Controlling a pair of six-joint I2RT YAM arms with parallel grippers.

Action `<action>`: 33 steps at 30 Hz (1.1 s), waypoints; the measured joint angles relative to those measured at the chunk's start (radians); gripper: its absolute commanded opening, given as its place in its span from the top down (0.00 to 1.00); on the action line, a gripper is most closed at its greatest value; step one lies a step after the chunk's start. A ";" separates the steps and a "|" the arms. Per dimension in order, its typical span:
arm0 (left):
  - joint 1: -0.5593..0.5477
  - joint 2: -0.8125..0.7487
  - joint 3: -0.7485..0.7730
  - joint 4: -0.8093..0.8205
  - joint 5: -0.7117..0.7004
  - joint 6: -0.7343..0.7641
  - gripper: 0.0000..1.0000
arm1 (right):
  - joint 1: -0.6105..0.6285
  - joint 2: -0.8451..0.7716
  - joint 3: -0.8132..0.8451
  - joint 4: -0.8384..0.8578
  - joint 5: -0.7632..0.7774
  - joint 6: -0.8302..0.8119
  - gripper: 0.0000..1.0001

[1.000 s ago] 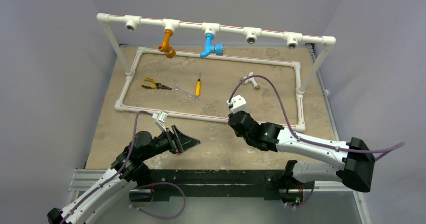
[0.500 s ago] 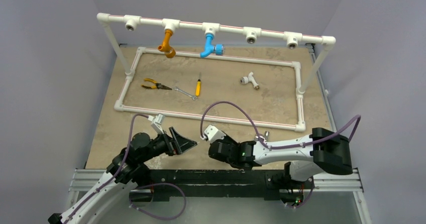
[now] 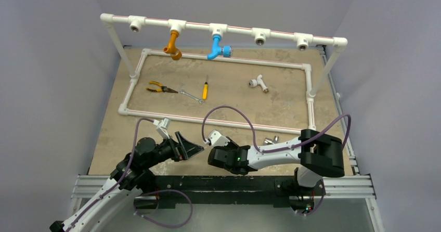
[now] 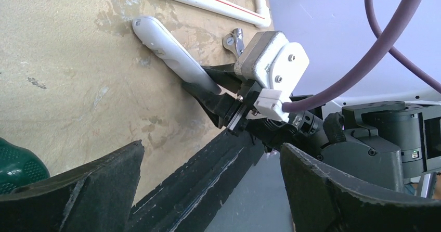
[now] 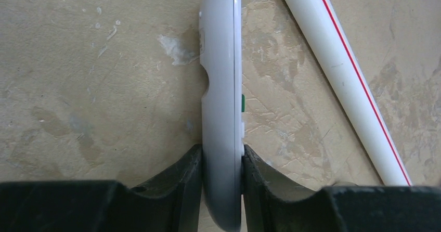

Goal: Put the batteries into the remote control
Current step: Place the remote control at the center of the board, then reset both arms

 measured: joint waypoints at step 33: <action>0.000 0.046 0.089 -0.069 -0.053 0.067 0.00 | -0.685 -0.875 -0.606 0.563 -0.837 0.283 0.06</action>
